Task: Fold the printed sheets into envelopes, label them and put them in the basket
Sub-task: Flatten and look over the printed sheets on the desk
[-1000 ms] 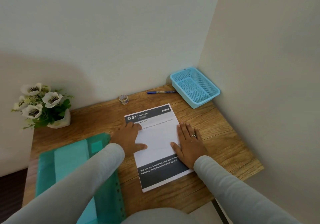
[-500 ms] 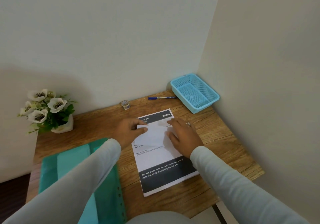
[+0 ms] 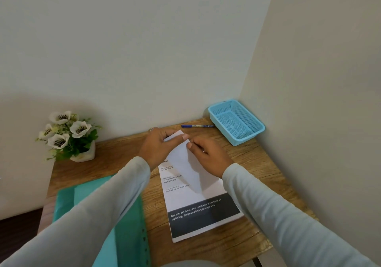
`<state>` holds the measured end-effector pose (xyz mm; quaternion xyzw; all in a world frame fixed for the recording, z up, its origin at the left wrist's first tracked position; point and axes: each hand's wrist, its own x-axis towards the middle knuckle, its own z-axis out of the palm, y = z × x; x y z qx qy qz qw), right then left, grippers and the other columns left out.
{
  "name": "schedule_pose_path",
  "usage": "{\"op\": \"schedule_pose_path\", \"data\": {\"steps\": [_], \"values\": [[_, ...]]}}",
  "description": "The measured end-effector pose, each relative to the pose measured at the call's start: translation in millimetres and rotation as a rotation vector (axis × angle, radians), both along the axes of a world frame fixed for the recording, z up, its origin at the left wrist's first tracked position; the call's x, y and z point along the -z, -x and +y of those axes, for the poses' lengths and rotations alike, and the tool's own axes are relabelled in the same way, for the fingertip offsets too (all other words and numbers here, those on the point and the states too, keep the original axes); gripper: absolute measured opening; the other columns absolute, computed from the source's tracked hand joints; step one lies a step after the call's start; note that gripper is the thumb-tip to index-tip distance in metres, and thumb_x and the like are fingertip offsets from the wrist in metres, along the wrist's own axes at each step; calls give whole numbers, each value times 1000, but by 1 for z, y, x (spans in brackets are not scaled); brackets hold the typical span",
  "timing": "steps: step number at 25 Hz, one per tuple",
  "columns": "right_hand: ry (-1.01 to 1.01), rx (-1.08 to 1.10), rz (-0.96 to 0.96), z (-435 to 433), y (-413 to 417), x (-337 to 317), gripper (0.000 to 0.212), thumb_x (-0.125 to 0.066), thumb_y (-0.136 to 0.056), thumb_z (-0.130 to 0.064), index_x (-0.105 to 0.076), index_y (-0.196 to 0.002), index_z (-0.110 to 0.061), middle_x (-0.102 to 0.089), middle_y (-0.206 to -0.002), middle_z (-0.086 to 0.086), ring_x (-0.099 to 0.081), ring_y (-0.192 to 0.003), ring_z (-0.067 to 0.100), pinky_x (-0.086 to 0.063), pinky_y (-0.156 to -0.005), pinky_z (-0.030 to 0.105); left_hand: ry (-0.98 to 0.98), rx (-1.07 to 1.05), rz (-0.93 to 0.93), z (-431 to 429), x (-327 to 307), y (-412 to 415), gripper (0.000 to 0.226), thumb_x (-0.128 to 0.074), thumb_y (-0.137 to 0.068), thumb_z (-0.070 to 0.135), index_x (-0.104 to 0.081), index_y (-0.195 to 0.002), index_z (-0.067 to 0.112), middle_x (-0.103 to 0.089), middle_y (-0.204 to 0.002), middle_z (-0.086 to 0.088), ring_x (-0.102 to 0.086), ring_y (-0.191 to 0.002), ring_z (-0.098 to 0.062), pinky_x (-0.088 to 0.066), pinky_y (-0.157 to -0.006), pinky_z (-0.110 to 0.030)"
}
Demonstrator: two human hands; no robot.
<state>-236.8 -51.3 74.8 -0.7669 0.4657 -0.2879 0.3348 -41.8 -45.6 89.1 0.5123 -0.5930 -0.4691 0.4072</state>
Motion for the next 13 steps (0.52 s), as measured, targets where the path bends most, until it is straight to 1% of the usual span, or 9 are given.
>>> {"op": "schedule_pose_path", "data": {"steps": [2, 4, 6, 8, 9, 10, 11, 13], "values": [[-11, -2, -3, 0, 1, -1, 37, -54, -106, -23, -48, -70, -16, -47, -64, -7, -42, -61, 13, -36, -61, 37, -19, -42, 49, 0, 0, 0, 25, -70, -92, 47, -81, -94, 24, -78, -86, -5, -75, -77, -23, -56, -61, -28], [-32, -5, 36, 1, 6, -1, 39, -53, -106, -23, -44, -68, -19, -44, -64, -7, -41, -62, 11, -35, -62, 36, -42, -101, 86, -1, -1, -3, 27, -68, -93, 48, -80, -93, 24, -78, -87, -6, -75, -77, -25, -58, -61, -31], [-77, -3, 80, 1, 16, 4, 39, -53, -107, -23, -48, -70, -11, -46, -66, -2, -41, -65, 11, -34, -64, 36, -42, -152, 118, -4, -1, -8, 29, -66, -96, 46, -80, -94, 20, -78, -89, -7, -74, -79, -27, -59, -61, -34], [-135, -2, 114, 3, 28, 8, 37, -53, -107, -23, -56, -75, -3, -53, -71, 10, -45, -67, 13, -36, -65, 35, -27, -198, 138, -8, 1, -16, 32, -63, -98, 43, -80, -96, 17, -78, -93, -9, -73, -83, -29, -61, -68, -38], [-160, -2, 124, 4, 34, 10, 36, -54, -107, -23, -61, -79, -2, -59, -75, 15, -47, -69, 14, -38, -66, 35, -28, -221, 152, -10, 3, -20, 31, -63, -98, 42, -81, -96, 17, -78, -94, -8, -73, -86, -29, -59, -73, -40], [-183, 1, 128, 4, 40, 12, 34, -54, -106, -23, -64, -82, -2, -62, -80, 16, -50, -70, 14, -40, -67, 34, -38, -246, 168, -11, 5, -23, 30, -63, -99, 42, -81, -95, 18, -78, -95, -7, -73, -87, -27, -58, -76, -39], [-206, 14, 128, 5, 46, 14, 31, -55, -106, -23, -66, -84, -4, -65, -82, 13, -53, -73, 14, -42, -69, 33, -54, -273, 184, -11, 8, -26, 29, -63, -98, 42, -81, -95, 20, -78, -95, -5, -73, -86, -25, -58, -75, -36], [-245, 64, 113, 5, 54, 15, 26, -57, -105, -22, -69, -86, -10, -70, -88, 4, -63, -81, 16, -51, -75, 33, -84, -327, 201, -10, 16, -28, 29, -62, -98, 43, -81, -95, 22, -78, -93, -2, -72, -83, -20, -57, -70, -30]]}}
